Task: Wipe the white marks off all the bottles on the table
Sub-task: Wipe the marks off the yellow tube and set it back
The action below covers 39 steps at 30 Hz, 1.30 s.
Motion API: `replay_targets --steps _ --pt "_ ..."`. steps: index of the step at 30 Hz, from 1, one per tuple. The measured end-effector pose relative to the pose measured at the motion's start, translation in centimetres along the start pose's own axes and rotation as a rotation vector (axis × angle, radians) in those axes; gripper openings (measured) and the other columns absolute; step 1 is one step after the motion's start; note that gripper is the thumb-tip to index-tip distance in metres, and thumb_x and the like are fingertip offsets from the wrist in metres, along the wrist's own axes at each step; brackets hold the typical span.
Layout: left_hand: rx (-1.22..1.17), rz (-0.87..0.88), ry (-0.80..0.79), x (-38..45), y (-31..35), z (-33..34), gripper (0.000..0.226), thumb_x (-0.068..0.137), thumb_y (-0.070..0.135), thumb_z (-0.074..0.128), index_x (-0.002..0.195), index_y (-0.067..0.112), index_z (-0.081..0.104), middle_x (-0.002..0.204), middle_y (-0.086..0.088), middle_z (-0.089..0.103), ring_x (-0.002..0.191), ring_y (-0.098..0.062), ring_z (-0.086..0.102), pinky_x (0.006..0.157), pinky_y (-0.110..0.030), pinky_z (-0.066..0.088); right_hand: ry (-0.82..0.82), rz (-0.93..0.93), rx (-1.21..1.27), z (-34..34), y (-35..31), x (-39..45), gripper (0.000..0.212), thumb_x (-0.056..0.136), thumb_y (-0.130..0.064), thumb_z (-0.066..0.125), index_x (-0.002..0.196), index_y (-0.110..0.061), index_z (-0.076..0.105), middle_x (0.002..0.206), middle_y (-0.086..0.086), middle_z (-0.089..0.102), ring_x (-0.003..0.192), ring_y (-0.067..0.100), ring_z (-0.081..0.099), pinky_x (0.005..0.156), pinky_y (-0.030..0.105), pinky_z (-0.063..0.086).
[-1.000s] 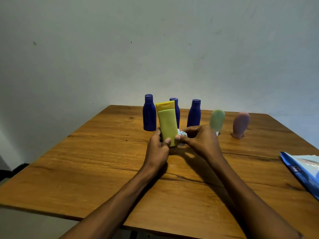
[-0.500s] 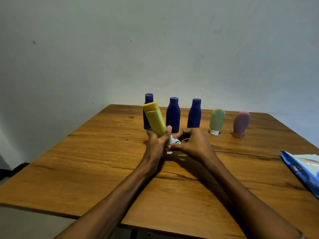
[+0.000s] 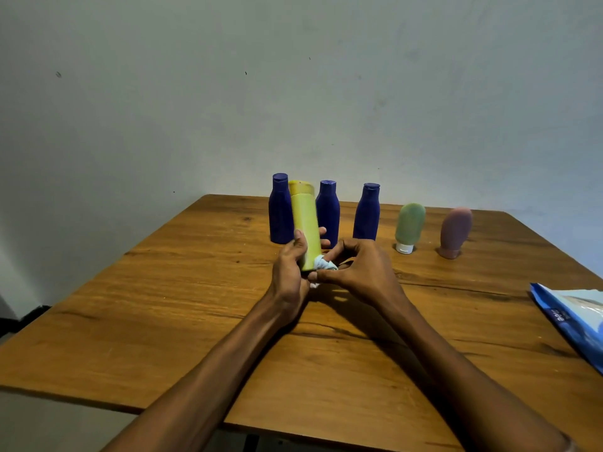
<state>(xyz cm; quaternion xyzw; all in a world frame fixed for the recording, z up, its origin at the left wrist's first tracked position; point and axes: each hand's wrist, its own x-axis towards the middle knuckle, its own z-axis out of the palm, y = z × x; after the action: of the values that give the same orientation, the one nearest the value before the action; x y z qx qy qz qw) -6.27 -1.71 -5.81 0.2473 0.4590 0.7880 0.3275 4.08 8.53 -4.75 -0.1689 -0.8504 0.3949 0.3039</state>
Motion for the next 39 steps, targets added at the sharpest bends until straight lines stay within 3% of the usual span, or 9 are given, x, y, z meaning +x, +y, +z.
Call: replay_targets --steps 7,13,16,20,24,29,33,36,39 --pt "-0.153 -0.051 0.004 0.3 0.1 -0.4 0.055 0.107 0.044 0.033 0.128 0.002 0.061 0.119 -0.026 0.066 0.123 -0.045 0.062 0.102 -0.063 0.049 0.054 0.043 -0.038 -0.4 0.7 0.1 0.036 0.064 -0.032 0.095 0.087 -0.021 0.07 0.086 -0.009 0.073 0.078 -0.005 0.068 0.063 0.01 0.051" --pt "-0.051 -0.039 -0.004 0.1 0.5 -0.5 0.051 0.109 0.038 0.031 0.139 0.001 0.05 0.124 -0.026 0.068 0.117 -0.037 0.067 0.103 -0.056 0.052 0.074 0.071 -0.006 -1.1 0.5 0.4 0.04 0.063 -0.026 0.096 0.087 -0.026 0.064 0.086 -0.008 0.073 0.074 -0.003 0.067 0.063 0.013 0.051" --pt "0.014 -0.027 0.015 0.0 0.7 -0.5 0.042 0.11 0.033 0.033 0.138 0.007 0.049 0.117 -0.018 0.073 0.108 -0.029 0.072 0.091 -0.047 0.058 0.088 0.064 0.009 -1.4 0.7 0.5 0.035 0.064 -0.026 0.095 0.087 -0.026 0.068 0.09 -0.009 0.074 0.078 -0.006 0.068 0.063 0.012 0.053" --pt "0.18 0.005 0.004 -0.2 0.9 -0.4 0.034 0.111 0.031 0.03 0.13 0.014 0.051 0.111 -0.009 0.073 0.103 -0.023 0.072 0.085 -0.042 0.059 0.088 0.039 0.019 -1.4 0.7 0.4 0.024 0.07 -0.027 0.091 0.085 -0.027 0.073 0.095 -0.01 0.075 0.09 -0.002 0.069 0.079 0.021 0.057" --pt "0.355 -0.008 -0.09 -0.6 0.3 0.0 0.045 0.11 0.04 0.032 0.144 0.016 0.047 0.127 -0.013 0.066 0.112 -0.032 0.068 0.094 -0.062 0.055 0.211 0.02 0.091 -2.0 0.7 0.3 0.017 0.075 -0.025 0.088 0.087 -0.026 0.076 0.091 -0.009 0.076 0.087 0.004 0.072 0.078 0.025 0.06" --pt "0.353 -0.074 -0.187 -1.0 -0.5 0.4 0.036 0.111 0.034 0.029 0.136 0.018 0.049 0.116 -0.024 0.071 0.102 -0.036 0.07 0.099 -0.062 0.053 0.463 -0.051 0.216 -2.7 0.4 0.5 0.02 0.08 -0.023 0.085 0.099 -0.018 0.079 0.097 -0.007 0.077 0.085 -0.003 0.072 0.069 0.014 0.057" --pt "0.357 -0.07 -0.22 -1.1 -0.7 0.7 0.029 0.112 0.03 0.027 0.126 0.019 0.05 0.107 -0.023 0.07 0.098 -0.036 0.068 0.095 -0.056 0.055 0.626 -0.167 0.278 -2.8 0.0 0.7 0.027 0.086 -0.016 0.08 0.112 -0.01 0.078 0.105 -0.001 0.078 0.097 0.003 0.074 0.078 0.017 0.059" --pt "0.354 -0.06 -0.188 -1.1 -0.6 0.8 0.036 0.111 0.032 0.028 0.135 0.012 0.048 0.113 -0.025 0.07 0.1 -0.038 0.069 0.096 -0.06 0.054 0.556 -0.221 0.248 -2.9 0.2 0.7 0.026 0.087 -0.012 0.079 0.113 -0.01 0.076 0.104 -0.003 0.077 0.099 0.003 0.074 0.081 0.018 0.059" --pt "0.342 -0.028 -0.114 -0.8 -0.4 0.3 0.039 0.111 0.032 0.029 0.141 0.017 0.048 0.124 -0.018 0.07 0.109 -0.031 0.07 0.094 -0.057 0.056 0.327 -0.14 0.132 -2.9 0.7 1.0 0.023 0.083 -0.01 0.082 0.105 -0.017 0.078 0.097 -0.011 0.075 0.093 -0.003 0.071 0.083 0.018 0.059"
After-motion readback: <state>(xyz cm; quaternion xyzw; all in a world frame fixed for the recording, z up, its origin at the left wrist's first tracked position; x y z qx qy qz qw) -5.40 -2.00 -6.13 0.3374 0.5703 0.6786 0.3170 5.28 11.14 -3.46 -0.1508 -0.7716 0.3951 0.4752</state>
